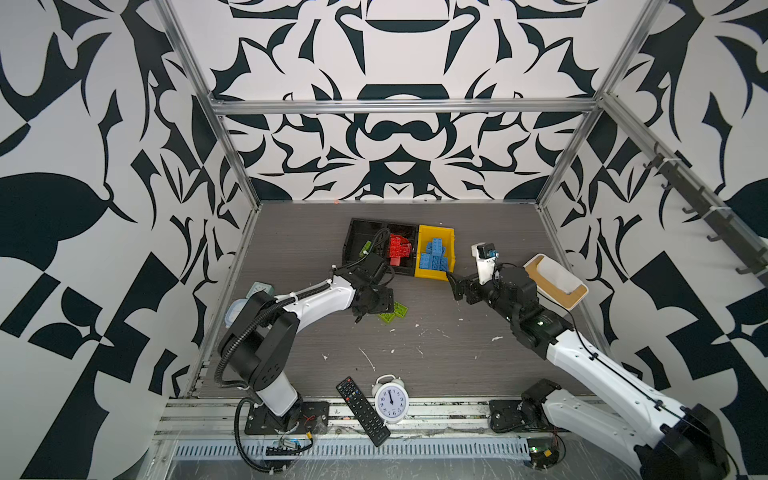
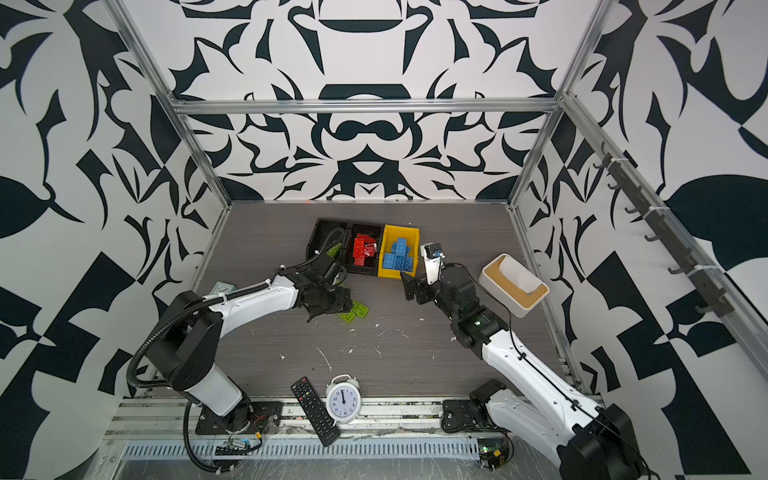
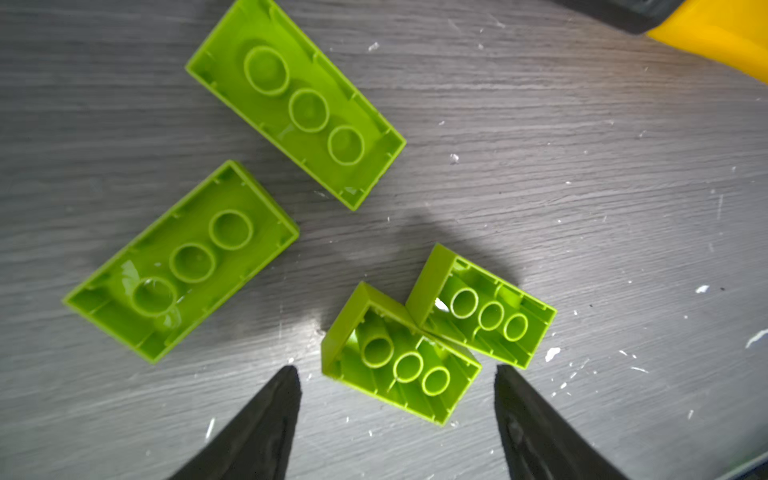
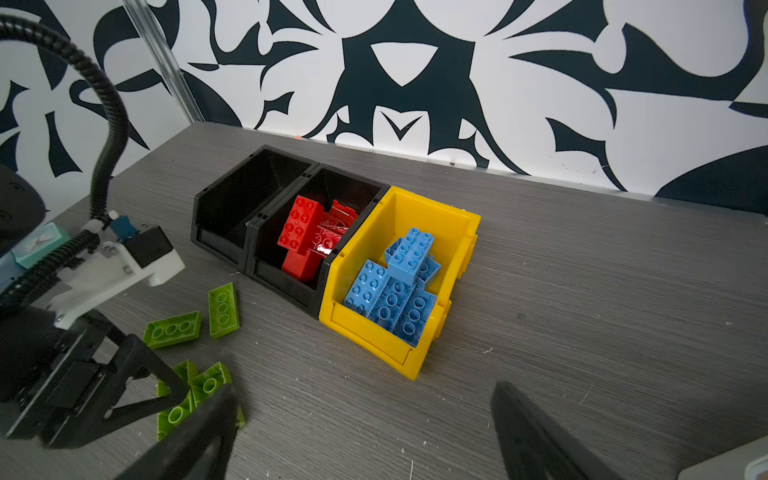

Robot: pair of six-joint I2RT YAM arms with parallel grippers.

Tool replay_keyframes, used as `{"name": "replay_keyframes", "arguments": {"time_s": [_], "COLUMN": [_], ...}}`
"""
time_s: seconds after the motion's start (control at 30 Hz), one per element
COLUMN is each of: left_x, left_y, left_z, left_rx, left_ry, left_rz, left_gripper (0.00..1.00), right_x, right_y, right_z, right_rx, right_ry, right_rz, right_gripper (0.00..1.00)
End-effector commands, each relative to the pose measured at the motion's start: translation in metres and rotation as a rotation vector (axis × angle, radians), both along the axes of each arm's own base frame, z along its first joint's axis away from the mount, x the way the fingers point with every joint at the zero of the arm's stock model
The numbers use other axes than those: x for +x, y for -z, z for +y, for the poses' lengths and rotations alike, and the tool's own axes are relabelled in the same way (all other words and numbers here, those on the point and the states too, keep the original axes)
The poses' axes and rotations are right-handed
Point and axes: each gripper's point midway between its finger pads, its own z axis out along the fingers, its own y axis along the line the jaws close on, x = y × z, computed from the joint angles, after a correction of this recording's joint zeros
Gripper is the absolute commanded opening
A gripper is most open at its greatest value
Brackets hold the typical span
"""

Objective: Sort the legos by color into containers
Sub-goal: 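Grasp another lime-green brick with the left gripper and lift it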

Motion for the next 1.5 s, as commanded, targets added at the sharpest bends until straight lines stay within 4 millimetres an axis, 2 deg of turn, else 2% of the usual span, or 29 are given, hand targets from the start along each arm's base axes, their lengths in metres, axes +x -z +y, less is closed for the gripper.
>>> {"name": "replay_keyframes", "arguments": {"time_s": [0.0,0.1,0.3,0.4,0.53,0.7,1.03,1.13,1.2,1.27,1.47], "left_x": [-0.001,0.007,0.028,0.033,0.034,0.024,-0.027,-0.038,-0.045,-0.051,-0.041], "left_y": [0.013,0.013,-0.008,-0.005,0.001,0.0,0.004,-0.001,-0.009,-0.011,0.013], "left_z": [-0.001,-0.002,-0.014,-0.017,-0.032,-0.044,-0.026,-0.019,-0.023,-0.025,0.009], "left_rx": [0.013,0.017,0.002,0.013,-0.03,-0.122,-0.184,-0.179,-0.194,-0.16,0.128], "left_ry": [0.0,0.027,0.098,0.137,0.197,0.225,0.202,0.191,0.221,0.271,0.281], "left_rz": [0.03,-0.013,-0.132,-0.15,-0.141,-0.119,-0.017,-0.021,-0.043,-0.079,-0.059], "left_gripper": [0.77,0.77,0.77,0.78,0.78,0.79,0.79,0.79,0.79,0.8,0.8], "right_x": [0.002,0.003,0.003,0.002,0.002,0.002,0.002,0.003,0.003,0.003,0.004], "right_y": [-0.016,-0.015,-0.016,-0.016,-0.016,-0.017,-0.016,-0.015,-0.015,-0.014,-0.013], "right_z": [0.002,0.003,0.002,0.002,0.002,0.001,0.002,0.001,0.001,0.002,0.002], "right_rx": [0.033,0.033,0.033,0.033,0.032,0.033,0.032,0.03,0.029,0.027,0.023], "right_ry": [-0.003,-0.006,0.0,-0.003,-0.002,0.001,-0.001,0.0,0.001,0.0,0.002], "right_rz": [-0.043,-0.04,-0.044,-0.042,-0.043,-0.048,-0.042,-0.041,-0.041,-0.036,-0.033], "right_gripper": [0.97,0.97,0.97,0.97,0.97,0.97,0.97,0.97,0.97,0.97,0.97]}}
